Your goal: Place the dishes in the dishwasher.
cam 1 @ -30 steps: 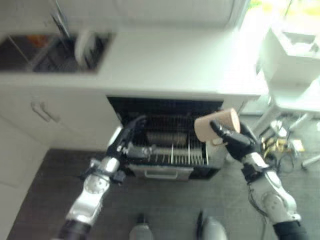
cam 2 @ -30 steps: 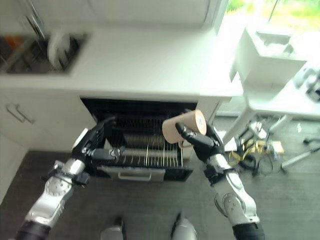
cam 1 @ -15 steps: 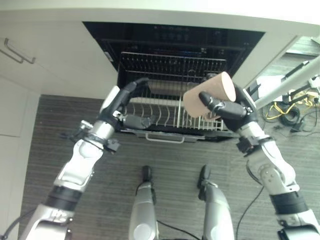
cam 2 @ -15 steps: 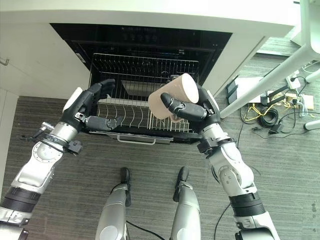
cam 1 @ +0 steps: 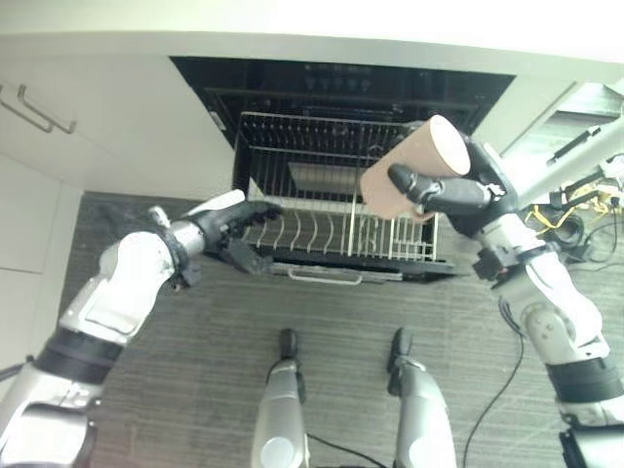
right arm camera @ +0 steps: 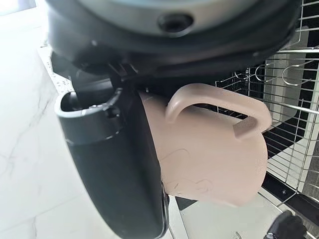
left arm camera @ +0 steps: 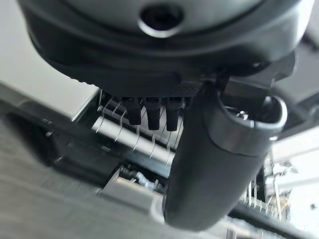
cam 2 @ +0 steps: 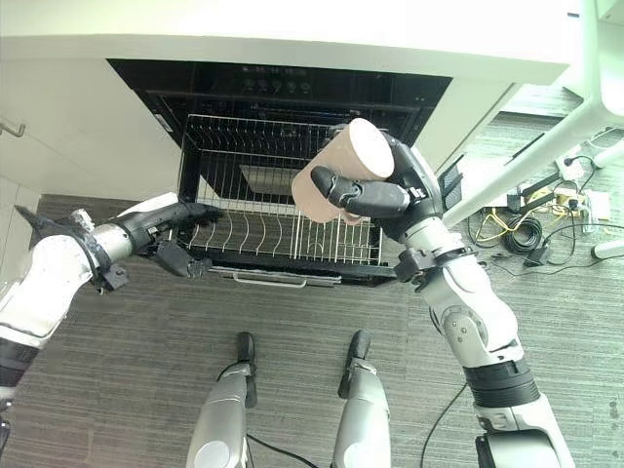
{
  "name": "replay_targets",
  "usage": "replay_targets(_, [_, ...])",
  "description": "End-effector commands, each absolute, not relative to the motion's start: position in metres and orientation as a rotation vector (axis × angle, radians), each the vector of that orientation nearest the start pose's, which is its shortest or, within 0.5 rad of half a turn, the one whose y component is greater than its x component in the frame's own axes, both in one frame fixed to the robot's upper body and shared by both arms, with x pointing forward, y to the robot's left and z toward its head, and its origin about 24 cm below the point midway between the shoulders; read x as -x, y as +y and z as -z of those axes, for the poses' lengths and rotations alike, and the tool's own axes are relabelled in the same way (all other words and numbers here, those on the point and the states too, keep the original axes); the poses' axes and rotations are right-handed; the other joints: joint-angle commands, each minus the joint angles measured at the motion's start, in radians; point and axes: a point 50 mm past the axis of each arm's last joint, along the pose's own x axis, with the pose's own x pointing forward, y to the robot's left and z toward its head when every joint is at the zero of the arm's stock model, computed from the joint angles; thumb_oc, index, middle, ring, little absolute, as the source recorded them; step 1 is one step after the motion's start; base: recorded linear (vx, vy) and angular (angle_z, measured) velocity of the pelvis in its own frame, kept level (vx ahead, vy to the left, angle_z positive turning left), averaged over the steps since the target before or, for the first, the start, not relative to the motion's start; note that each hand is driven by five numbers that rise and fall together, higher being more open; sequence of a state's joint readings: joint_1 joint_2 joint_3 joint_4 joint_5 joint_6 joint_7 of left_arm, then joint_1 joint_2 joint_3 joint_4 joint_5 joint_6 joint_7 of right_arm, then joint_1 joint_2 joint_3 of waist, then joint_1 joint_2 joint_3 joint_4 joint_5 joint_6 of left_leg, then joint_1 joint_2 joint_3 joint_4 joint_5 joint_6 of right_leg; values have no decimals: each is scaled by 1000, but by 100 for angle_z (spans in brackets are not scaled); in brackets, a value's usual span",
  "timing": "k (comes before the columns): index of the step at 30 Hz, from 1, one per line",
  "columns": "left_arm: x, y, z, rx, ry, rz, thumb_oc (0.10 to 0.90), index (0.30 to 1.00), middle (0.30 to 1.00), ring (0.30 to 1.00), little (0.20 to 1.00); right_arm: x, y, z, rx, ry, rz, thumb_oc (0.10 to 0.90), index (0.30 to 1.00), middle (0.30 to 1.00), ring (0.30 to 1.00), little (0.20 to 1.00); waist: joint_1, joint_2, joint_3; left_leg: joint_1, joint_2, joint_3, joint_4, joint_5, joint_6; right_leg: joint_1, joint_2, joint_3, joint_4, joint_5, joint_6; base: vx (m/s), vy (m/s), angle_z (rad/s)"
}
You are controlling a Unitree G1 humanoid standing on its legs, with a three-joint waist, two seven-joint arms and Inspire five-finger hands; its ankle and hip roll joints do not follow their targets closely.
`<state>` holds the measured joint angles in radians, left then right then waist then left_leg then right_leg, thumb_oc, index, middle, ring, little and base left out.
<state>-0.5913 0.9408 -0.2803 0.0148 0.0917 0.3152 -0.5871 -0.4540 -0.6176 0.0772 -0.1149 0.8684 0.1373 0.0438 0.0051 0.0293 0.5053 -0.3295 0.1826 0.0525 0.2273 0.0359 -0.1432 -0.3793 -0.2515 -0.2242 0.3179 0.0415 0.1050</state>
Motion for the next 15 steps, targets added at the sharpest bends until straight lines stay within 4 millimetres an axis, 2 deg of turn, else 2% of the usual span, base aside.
replay_targets(1, [-318,222,-184,-1179,233,570,800,900,900,900,900,-290,-172,-250,-217,-555,-510,400,300,300,300,300,-24,-22,-147,37,23,69,73,-137,15,77,1,63,-18,-106,76,4,20,-3])
replay_targets(9, [-312,214,-146,-1084,523,780,800,900,900,900,900,-291,-168,-249,-205,-535,-530,400,300,300,300,300,-39,-20,-149,49,30,88,73,-141,14,81,8,70,-18,-111,73,1,12,-8])
replay_targets(12, [-303,216,-118,-1060,732,882,800,900,900,900,900,-293,-167,-249,-202,-526,-535,400,300,300,300,300,-47,-18,-150,55,32,96,73,-142,14,81,13,75,-18,-111,71,2,7,-1])
replay_targets(15, [-295,219,-100,-1020,852,931,800,900,900,900,900,-295,-166,-249,-198,-516,-537,400,300,300,300,300,-51,-16,-152,59,33,102,73,-144,14,82,16,79,-18,-112,69,13,28,-10])
